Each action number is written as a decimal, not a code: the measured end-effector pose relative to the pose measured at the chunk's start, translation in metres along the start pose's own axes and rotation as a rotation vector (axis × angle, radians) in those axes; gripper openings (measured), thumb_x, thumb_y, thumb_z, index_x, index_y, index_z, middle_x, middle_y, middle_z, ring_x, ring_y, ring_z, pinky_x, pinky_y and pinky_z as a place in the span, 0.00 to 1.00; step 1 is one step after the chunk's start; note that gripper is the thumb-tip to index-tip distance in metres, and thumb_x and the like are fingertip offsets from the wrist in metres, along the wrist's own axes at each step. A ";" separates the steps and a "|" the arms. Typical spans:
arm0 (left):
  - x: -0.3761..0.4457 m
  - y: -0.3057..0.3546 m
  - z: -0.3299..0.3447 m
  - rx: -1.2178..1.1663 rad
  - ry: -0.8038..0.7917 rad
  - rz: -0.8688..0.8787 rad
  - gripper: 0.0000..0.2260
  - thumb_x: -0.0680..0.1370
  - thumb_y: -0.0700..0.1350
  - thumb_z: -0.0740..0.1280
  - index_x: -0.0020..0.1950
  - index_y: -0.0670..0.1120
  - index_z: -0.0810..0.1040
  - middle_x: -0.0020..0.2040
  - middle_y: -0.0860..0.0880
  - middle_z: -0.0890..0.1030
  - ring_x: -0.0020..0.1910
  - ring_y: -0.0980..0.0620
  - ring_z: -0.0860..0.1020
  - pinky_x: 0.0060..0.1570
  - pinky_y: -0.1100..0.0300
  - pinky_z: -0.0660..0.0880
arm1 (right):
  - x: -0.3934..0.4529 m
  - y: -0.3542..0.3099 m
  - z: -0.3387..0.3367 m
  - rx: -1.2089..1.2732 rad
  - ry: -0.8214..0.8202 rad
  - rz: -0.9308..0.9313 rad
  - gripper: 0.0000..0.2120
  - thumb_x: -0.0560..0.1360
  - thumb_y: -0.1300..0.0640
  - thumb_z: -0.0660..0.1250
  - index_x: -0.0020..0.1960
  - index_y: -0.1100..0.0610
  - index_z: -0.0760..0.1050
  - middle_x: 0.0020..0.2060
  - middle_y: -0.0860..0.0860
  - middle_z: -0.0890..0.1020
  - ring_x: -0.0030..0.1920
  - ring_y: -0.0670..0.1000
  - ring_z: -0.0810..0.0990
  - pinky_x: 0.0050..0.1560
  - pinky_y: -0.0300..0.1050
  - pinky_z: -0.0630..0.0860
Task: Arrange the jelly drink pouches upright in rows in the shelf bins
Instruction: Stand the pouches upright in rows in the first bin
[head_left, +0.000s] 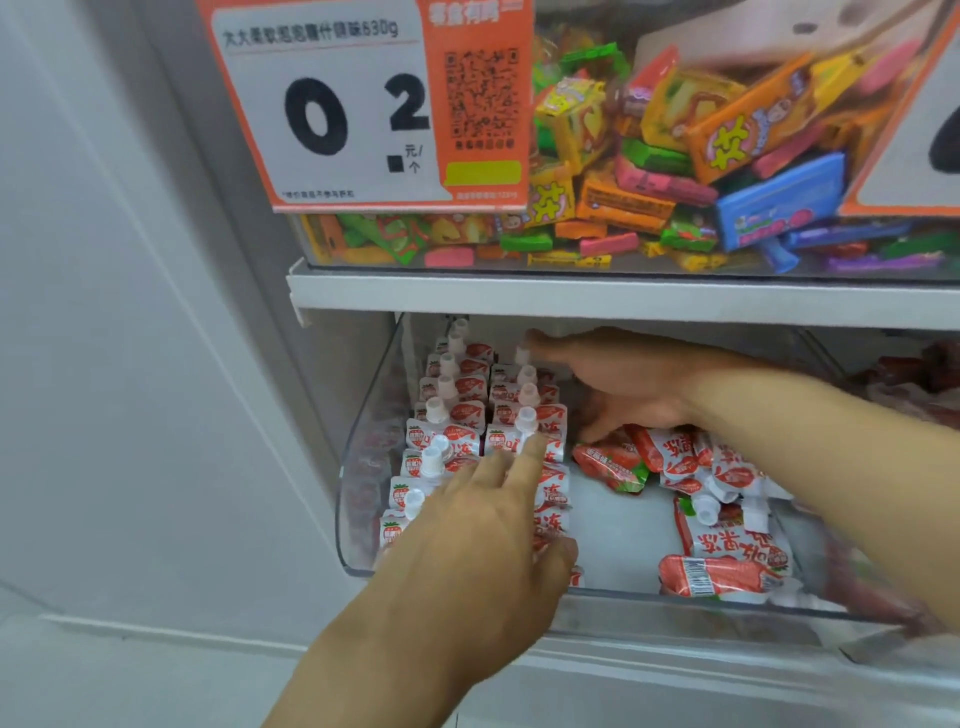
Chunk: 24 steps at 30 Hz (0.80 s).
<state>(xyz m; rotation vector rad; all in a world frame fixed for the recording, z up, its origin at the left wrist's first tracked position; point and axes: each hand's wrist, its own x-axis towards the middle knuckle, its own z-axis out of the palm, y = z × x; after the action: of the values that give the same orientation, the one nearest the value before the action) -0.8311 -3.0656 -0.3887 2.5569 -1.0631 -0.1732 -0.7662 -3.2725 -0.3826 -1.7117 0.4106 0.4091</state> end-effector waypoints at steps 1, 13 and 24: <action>0.000 -0.001 0.001 0.003 0.000 0.006 0.33 0.80 0.59 0.56 0.78 0.57 0.40 0.77 0.57 0.54 0.74 0.53 0.56 0.71 0.57 0.58 | -0.003 0.001 0.005 0.032 0.012 -0.001 0.32 0.77 0.37 0.61 0.77 0.48 0.59 0.76 0.50 0.62 0.74 0.60 0.63 0.68 0.68 0.67; 0.008 0.002 0.000 0.062 0.009 -0.038 0.33 0.78 0.59 0.59 0.77 0.58 0.45 0.74 0.55 0.63 0.69 0.50 0.66 0.65 0.57 0.66 | -0.062 0.028 -0.039 -1.284 0.344 -0.318 0.28 0.69 0.44 0.73 0.66 0.51 0.72 0.67 0.51 0.73 0.64 0.53 0.74 0.63 0.47 0.73; 0.032 0.018 0.005 -0.032 0.276 0.070 0.27 0.73 0.58 0.68 0.70 0.55 0.67 0.63 0.56 0.69 0.62 0.56 0.66 0.61 0.65 0.65 | -0.085 0.052 -0.042 -1.232 0.317 -0.411 0.25 0.67 0.52 0.72 0.63 0.48 0.75 0.58 0.47 0.77 0.56 0.50 0.77 0.55 0.46 0.77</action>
<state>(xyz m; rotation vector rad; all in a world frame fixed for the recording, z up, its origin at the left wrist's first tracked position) -0.8213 -3.1014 -0.3853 2.4225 -1.0303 0.1756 -0.8635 -3.3192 -0.3792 -3.0042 -0.0379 0.0428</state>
